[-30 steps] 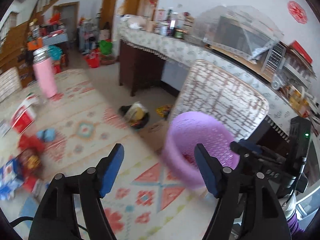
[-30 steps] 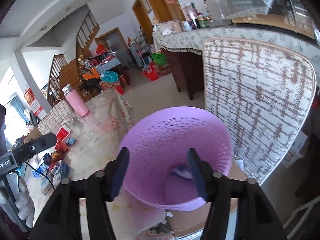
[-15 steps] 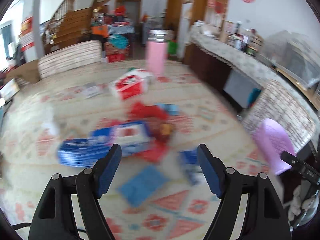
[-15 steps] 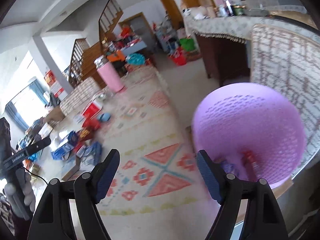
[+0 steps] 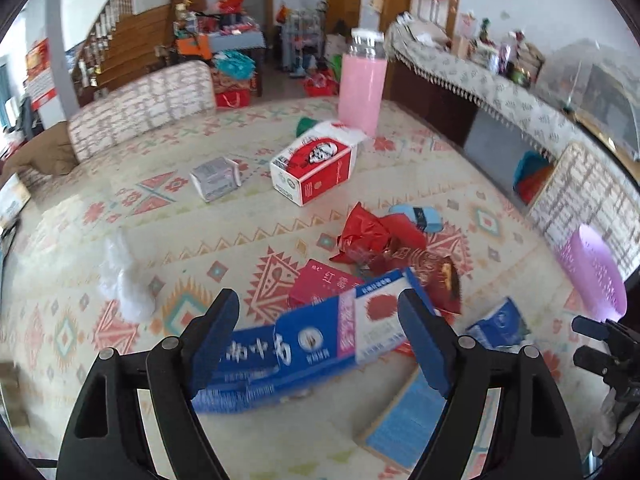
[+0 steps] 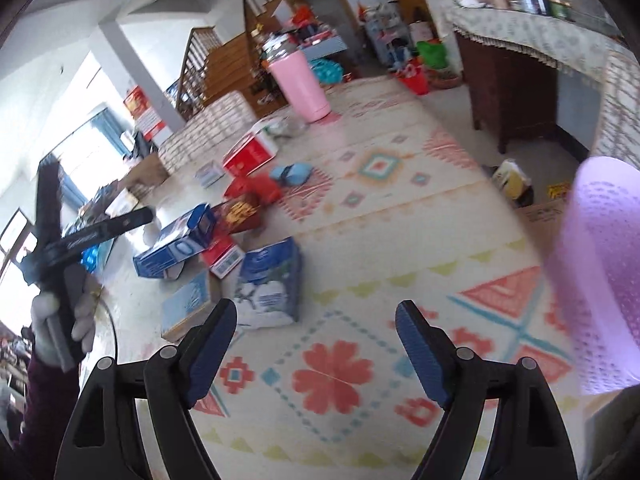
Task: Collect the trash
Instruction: 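Move both grippers back over the table toward the remaining items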
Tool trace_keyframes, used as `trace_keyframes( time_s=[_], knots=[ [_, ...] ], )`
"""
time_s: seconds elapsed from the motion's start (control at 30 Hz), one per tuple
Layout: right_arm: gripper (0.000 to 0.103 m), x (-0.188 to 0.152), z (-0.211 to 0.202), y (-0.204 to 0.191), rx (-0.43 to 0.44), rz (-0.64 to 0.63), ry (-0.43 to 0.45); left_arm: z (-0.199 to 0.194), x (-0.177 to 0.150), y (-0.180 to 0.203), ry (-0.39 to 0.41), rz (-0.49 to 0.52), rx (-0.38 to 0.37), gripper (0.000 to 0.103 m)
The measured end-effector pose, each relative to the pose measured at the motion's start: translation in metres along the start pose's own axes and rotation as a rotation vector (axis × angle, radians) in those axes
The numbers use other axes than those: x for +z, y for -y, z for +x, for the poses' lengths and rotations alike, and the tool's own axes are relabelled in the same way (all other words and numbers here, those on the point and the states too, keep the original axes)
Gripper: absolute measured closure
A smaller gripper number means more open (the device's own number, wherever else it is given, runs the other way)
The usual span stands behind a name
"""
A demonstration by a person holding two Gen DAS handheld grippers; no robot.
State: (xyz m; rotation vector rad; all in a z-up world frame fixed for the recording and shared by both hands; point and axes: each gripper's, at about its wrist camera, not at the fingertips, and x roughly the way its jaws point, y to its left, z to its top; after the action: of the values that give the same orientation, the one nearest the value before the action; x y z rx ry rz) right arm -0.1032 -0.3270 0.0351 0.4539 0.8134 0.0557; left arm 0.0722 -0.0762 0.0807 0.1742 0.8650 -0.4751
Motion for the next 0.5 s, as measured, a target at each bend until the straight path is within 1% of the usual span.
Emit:
trace_keyframes(
  time_s=[0.07,0.13,0.23,0.27,0.37,0.5],
  knots=[
    [0.016,0.001,0.012,-0.007,0.009,-0.007,-0.022,0.01,0.006,-0.002,-0.024,0.003,-0.029,0.023],
    [0.016,0.003,0.023,-0.011,0.013,-0.01,-0.04,0.022,0.008,-0.008,-0.061,-0.007,-0.076,0.023],
    [0.015,0.005,0.038,-0.017,0.022,-0.009,-0.07,0.035,0.004,-0.012,-0.141,-0.028,-0.188,0.023],
    [0.015,0.006,0.044,-0.02,0.026,-0.009,-0.08,0.035,0.0,-0.01,-0.152,-0.027,-0.214,0.023],
    [0.015,0.008,0.055,-0.026,0.024,-0.026,-0.093,0.028,-0.012,0.0,-0.151,0.014,-0.233,0.022],
    [0.014,0.01,0.067,-0.033,0.008,-0.047,-0.103,0.015,-0.029,0.02,-0.135,0.105,-0.205,0.021]
  ],
)
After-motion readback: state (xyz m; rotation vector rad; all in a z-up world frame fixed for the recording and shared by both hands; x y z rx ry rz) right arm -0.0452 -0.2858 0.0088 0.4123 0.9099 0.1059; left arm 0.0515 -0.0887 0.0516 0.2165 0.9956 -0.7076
